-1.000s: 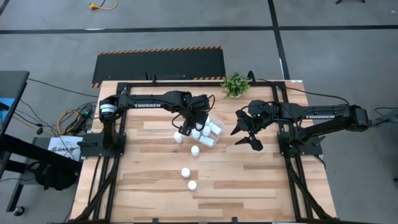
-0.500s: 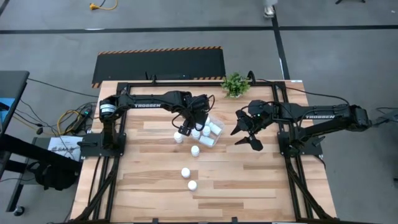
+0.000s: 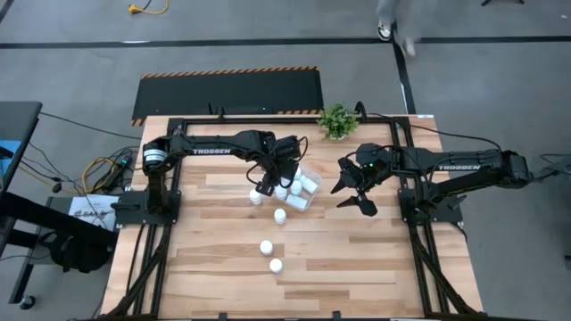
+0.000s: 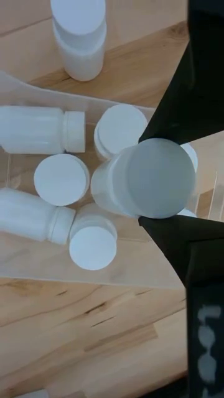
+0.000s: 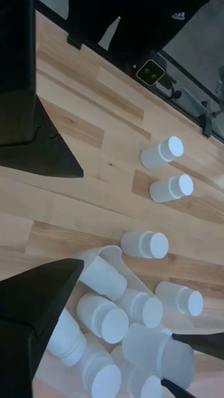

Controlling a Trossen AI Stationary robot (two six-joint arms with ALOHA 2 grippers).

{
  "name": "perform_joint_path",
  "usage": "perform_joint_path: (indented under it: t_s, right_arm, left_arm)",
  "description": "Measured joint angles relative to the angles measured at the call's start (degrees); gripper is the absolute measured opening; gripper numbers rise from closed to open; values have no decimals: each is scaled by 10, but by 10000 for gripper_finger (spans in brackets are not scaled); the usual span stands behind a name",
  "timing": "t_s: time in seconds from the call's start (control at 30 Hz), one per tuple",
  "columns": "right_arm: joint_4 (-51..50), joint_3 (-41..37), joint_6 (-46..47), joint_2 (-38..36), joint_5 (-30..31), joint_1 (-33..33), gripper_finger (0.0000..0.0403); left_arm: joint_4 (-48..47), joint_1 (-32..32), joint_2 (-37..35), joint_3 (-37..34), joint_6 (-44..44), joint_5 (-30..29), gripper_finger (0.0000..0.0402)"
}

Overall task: Pick and place pill bottles into a basket
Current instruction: Put the pill bottle into the bin

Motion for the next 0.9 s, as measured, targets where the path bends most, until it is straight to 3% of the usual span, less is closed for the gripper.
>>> perform_joint_path:
  t_s: [0.2,0.5,0.9]
  right_arm:
    - [0,0,0,0,0,0,218]
    - [0,0,4,0,-1,0,218]
    - [0,0,5,0,-1,0,218]
  left_arm:
    - [0,0,0,0,-1,0,161]
    - [0,0,0,0,-1,-3,204]
    - [0,-1,0,0,-1,-12,207]
